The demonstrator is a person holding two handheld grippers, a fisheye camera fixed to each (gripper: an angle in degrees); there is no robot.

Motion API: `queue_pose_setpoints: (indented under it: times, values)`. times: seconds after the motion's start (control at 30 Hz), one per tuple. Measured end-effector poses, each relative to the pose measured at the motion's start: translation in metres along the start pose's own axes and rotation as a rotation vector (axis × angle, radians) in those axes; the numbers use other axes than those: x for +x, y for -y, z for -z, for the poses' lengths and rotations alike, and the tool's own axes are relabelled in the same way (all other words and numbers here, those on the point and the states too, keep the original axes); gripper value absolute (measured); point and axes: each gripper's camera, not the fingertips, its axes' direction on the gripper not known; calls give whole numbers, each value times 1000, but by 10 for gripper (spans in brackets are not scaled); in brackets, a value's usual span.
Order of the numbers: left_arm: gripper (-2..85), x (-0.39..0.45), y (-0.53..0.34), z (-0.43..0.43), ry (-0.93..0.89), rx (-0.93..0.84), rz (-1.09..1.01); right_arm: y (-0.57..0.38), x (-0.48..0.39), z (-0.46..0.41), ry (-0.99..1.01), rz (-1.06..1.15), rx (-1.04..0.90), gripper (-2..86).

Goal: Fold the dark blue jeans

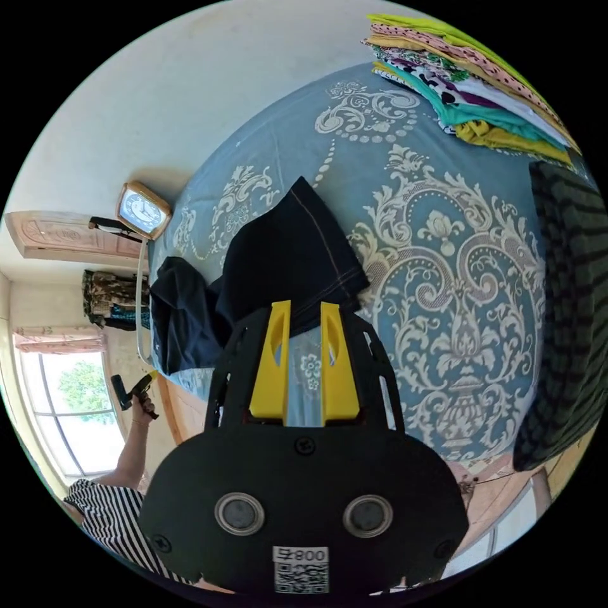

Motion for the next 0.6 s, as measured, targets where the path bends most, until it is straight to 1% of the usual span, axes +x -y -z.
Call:
queue_pose_setpoints:
  times: [0.17,0.27,0.47,0.6]
  values:
    - [43,12,49,-36,-120,-69,-89,28,-8,-8,-151,30,-19,94]
    - [58,13,75,-61,-200,-87,-89,37,-13,-25,-231,62,-89,95]
    - [86,15,118,-116,-306,-152,-57,33,-22,-24,-225,96,-77,81]
    - [73,13,143,-139,-377,-143,-1,30,-39,-5,-191,160,-63,60]
